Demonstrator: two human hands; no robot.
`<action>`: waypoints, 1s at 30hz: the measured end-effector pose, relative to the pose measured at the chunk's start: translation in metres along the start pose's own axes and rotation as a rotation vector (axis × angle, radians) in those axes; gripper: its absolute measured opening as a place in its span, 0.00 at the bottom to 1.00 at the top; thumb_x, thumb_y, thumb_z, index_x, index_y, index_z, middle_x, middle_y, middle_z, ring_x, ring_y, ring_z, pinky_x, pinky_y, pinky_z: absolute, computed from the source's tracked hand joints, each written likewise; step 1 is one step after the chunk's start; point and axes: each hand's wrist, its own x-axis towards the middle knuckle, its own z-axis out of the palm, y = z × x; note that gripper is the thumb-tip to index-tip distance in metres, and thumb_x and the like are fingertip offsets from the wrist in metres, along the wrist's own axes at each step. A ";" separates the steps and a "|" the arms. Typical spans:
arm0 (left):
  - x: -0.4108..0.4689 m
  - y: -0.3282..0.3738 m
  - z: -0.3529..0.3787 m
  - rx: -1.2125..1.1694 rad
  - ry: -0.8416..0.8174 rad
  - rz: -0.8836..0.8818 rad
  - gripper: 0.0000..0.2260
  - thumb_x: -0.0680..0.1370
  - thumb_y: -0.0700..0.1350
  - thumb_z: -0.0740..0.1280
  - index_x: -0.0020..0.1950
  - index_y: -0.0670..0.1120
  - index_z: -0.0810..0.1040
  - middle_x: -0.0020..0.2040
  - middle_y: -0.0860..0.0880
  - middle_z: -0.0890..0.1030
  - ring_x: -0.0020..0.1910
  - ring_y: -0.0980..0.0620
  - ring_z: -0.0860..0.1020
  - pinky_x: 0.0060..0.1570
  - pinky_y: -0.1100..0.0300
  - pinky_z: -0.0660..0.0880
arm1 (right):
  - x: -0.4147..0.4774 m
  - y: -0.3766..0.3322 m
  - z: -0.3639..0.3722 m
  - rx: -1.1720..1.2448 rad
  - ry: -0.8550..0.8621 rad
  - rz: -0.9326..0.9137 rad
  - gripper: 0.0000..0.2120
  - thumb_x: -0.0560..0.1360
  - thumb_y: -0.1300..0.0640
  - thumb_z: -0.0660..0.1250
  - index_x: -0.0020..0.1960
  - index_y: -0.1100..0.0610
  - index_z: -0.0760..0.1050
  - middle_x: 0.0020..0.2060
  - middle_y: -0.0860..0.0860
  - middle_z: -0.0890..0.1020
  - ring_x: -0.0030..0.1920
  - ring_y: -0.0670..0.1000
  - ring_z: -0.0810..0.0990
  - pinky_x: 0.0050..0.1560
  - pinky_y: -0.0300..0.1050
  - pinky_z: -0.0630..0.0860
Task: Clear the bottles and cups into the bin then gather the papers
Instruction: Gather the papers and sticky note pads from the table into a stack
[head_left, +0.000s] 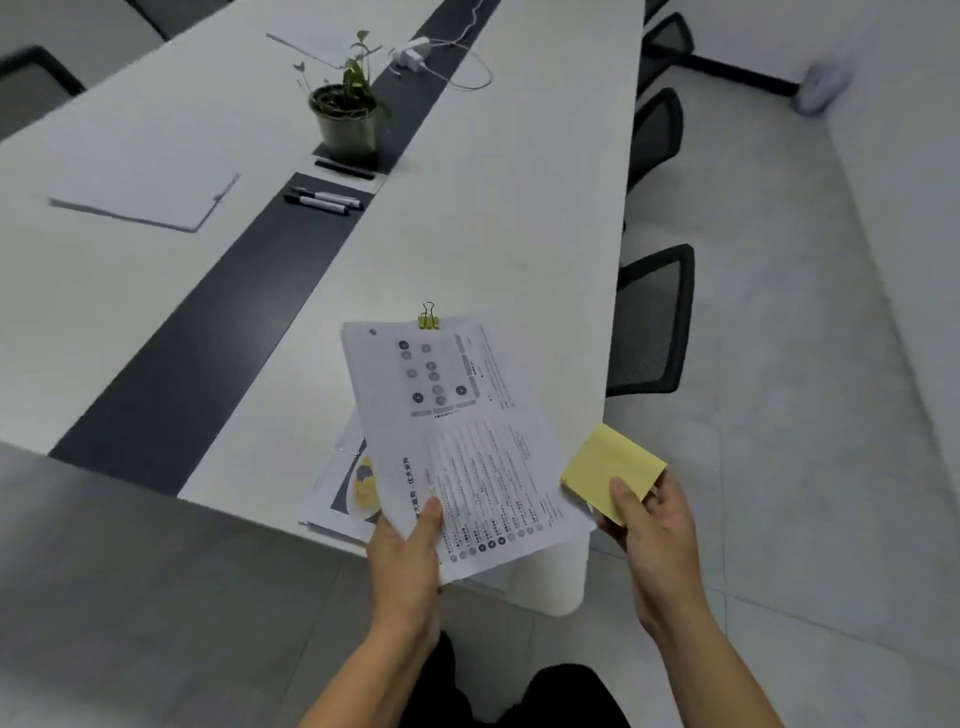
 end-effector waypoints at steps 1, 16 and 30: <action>0.003 -0.004 0.005 -0.024 0.048 -0.006 0.12 0.81 0.39 0.65 0.59 0.53 0.79 0.53 0.50 0.86 0.52 0.48 0.84 0.57 0.42 0.79 | 0.015 0.000 0.002 -0.022 -0.050 0.020 0.13 0.81 0.63 0.64 0.62 0.50 0.75 0.50 0.45 0.85 0.46 0.42 0.84 0.48 0.46 0.78; 0.042 -0.132 0.099 -0.303 0.754 -0.160 0.11 0.79 0.41 0.69 0.61 0.48 0.79 0.57 0.46 0.84 0.53 0.48 0.84 0.54 0.47 0.80 | 0.213 0.070 0.067 -0.536 -1.039 0.263 0.14 0.80 0.63 0.65 0.63 0.52 0.73 0.55 0.48 0.83 0.53 0.45 0.82 0.47 0.33 0.76; 0.061 -0.162 0.113 -0.142 1.086 -0.084 0.09 0.80 0.40 0.63 0.59 0.46 0.77 0.56 0.50 0.82 0.55 0.50 0.81 0.57 0.50 0.77 | 0.238 0.080 0.092 -0.689 -1.211 0.258 0.12 0.80 0.60 0.65 0.63 0.52 0.73 0.54 0.48 0.81 0.52 0.45 0.80 0.50 0.38 0.75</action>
